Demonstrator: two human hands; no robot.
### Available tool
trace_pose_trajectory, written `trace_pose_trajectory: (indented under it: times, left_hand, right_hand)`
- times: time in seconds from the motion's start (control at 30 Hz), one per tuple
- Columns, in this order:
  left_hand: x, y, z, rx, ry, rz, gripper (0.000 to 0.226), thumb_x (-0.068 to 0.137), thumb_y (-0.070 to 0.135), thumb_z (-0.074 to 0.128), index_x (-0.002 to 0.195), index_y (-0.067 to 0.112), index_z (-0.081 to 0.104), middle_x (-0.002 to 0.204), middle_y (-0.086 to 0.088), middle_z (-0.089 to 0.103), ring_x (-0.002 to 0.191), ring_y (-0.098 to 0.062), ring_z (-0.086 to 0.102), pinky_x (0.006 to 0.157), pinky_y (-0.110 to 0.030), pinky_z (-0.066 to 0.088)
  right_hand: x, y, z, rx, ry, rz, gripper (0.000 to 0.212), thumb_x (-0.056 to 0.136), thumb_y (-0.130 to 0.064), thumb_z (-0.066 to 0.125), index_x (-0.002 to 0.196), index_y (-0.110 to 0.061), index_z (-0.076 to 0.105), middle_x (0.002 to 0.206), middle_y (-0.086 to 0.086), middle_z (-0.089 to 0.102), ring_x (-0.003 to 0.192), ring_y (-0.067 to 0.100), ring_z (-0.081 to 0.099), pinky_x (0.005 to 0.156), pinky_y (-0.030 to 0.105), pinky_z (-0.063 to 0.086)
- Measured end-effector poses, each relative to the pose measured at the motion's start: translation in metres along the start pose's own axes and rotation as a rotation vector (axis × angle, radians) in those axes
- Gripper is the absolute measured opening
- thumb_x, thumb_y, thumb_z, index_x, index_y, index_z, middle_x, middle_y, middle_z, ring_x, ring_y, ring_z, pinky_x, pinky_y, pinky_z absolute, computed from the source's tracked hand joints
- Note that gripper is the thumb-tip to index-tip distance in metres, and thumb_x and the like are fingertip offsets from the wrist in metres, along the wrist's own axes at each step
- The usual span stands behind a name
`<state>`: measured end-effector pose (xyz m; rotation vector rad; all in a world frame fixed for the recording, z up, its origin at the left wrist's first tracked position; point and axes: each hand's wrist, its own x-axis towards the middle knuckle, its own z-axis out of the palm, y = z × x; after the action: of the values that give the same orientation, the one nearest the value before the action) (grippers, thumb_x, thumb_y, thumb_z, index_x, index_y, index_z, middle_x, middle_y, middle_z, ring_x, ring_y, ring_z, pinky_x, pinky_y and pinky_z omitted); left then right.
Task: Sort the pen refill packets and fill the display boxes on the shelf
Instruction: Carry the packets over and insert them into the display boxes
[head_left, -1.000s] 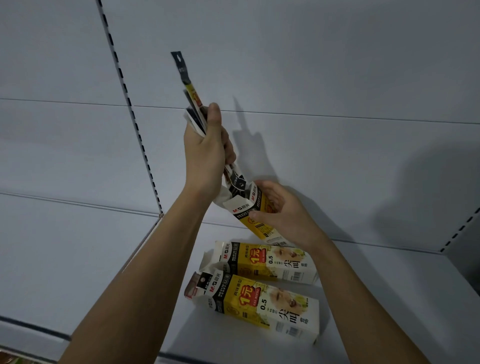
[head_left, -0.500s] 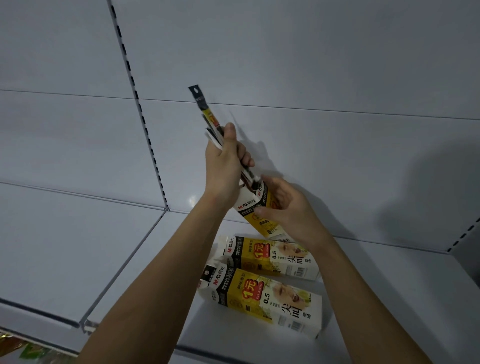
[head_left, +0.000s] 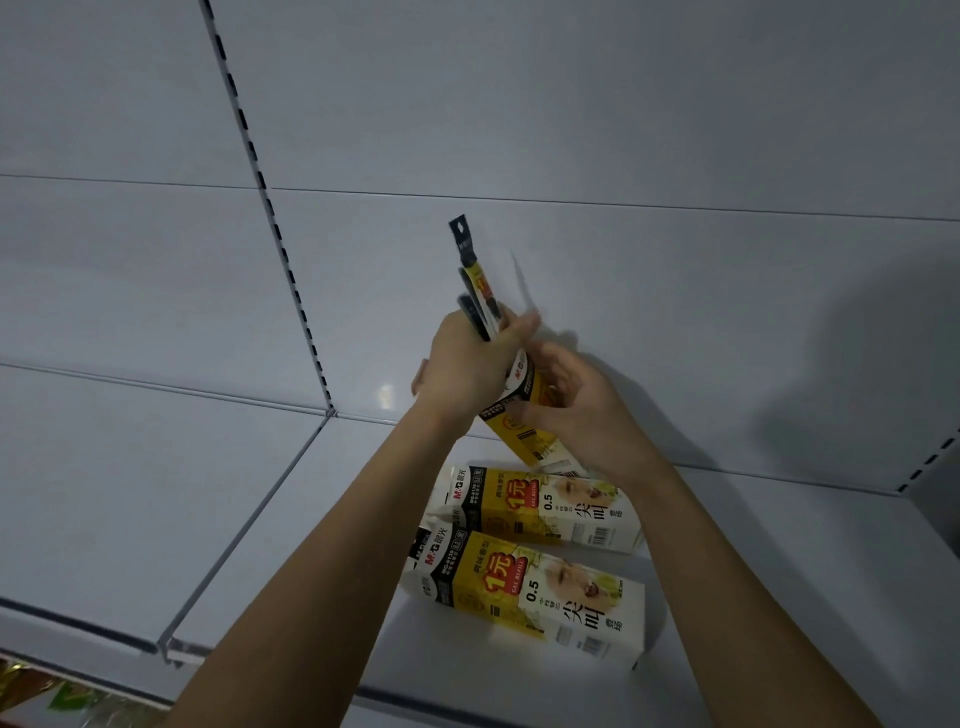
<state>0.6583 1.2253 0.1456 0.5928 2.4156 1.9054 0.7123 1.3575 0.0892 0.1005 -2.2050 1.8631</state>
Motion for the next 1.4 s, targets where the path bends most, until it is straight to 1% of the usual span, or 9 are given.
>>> trace_pose_trajectory:
  times: [0.23,0.43,0.57,0.67,0.77,0.87,1.03,1.13,1.4]
  left_hand:
    - [0.0,-0.003,-0.029,-0.159,0.151,0.034,0.03,0.09,0.031,0.07,0.111,0.021,0.051,0.099,0.002,0.065,0.081,-0.01,0.069,0.061,-0.02,0.053]
    - [0.001,-0.014,-0.04,0.154,0.049,0.055,0.019,0.086,0.02,0.074,0.102,0.014,0.063,0.092,0.003,0.068,0.083,-0.018,0.069,0.068,-0.031,0.059]
    - [-0.003,-0.015,-0.045,0.098,0.007,0.022,0.039,0.086,0.018,0.074,0.119,0.019,0.055,0.101,0.004,0.064,0.082,-0.016,0.07,0.066,-0.03,0.061]
    - [0.0,-0.012,-0.056,0.087,0.118,0.118,0.019,0.09,0.013,0.068,0.108,0.016,0.065,0.097,0.003,0.067,0.076,-0.015,0.072,0.061,-0.027,0.06]
    - [-0.002,-0.019,-0.05,0.193,-0.003,0.056,0.01,0.086,0.006,0.071,0.09,0.014,0.075,0.087,-0.001,0.074,0.072,-0.015,0.072,0.06,-0.025,0.057]
    - [-0.005,-0.03,-0.043,0.215,-0.191,-0.075,0.014,0.088,0.004,0.066,0.09,0.014,0.076,0.084,-0.004,0.076,0.073,-0.017,0.073,0.058,-0.021,0.055]
    - [-0.008,-0.028,-0.039,0.163,-0.018,-0.051,0.017,0.095,0.018,0.059,0.09,0.01,0.073,0.087,-0.005,0.074,0.078,-0.018,0.071,0.063,-0.024,0.055]
    - [-0.017,-0.029,-0.025,0.226,-0.143,-0.152,0.039,0.102,0.029,0.046,0.096,0.002,0.073,0.093,-0.018,0.072,0.075,-0.023,0.066,0.064,-0.028,0.049]
    - [-0.048,-0.051,-0.037,0.541,-0.056,-0.096,0.034,0.101,0.029,0.048,0.132,0.021,0.06,0.118,0.002,0.067,0.102,-0.011,0.058,0.084,-0.023,0.041]
  right_hand:
    - [0.005,0.001,0.002,-0.069,-0.007,0.016,0.061,0.078,-0.011,0.081,0.13,-0.031,0.056,0.127,-0.013,0.064,0.123,0.003,0.056,0.11,0.04,0.043]
    - [0.009,-0.001,0.008,-0.14,-0.023,0.019,0.061,0.079,-0.01,0.081,0.13,-0.033,0.055,0.126,-0.016,0.063,0.123,-0.001,0.053,0.109,0.03,0.042]
    - [0.009,-0.003,0.012,-0.171,-0.044,0.029,0.058,0.081,-0.01,0.079,0.125,-0.04,0.055,0.124,-0.018,0.062,0.121,-0.001,0.054,0.104,0.029,0.045]
    - [0.01,-0.005,0.014,-0.185,-0.043,0.019,0.057,0.08,-0.01,0.079,0.115,-0.047,0.054,0.12,-0.022,0.062,0.115,-0.009,0.055,0.095,0.017,0.044]
    - [0.01,-0.003,0.016,-0.186,-0.034,0.028,0.058,0.079,-0.01,0.08,0.12,-0.042,0.056,0.12,-0.022,0.062,0.111,-0.013,0.055,0.087,0.01,0.043]
    - [0.009,0.0,0.016,-0.205,-0.039,0.045,0.061,0.079,-0.011,0.081,0.129,-0.035,0.057,0.125,-0.017,0.061,0.114,-0.008,0.056,0.09,0.014,0.045]
    - [0.009,-0.003,0.013,-0.234,0.0,0.047,0.059,0.077,-0.011,0.082,0.127,-0.03,0.056,0.126,-0.015,0.061,0.118,-0.003,0.053,0.094,0.019,0.044]
    - [0.007,0.0,0.012,-0.296,-0.014,0.066,0.057,0.077,-0.011,0.082,0.126,-0.029,0.057,0.124,-0.015,0.061,0.116,0.003,0.055,0.096,0.026,0.047]
    - [0.003,0.009,0.004,-0.785,-0.256,0.231,0.035,0.088,-0.025,0.071,0.121,-0.018,0.063,0.104,0.003,0.069,0.083,0.023,0.069,0.069,0.037,0.058]
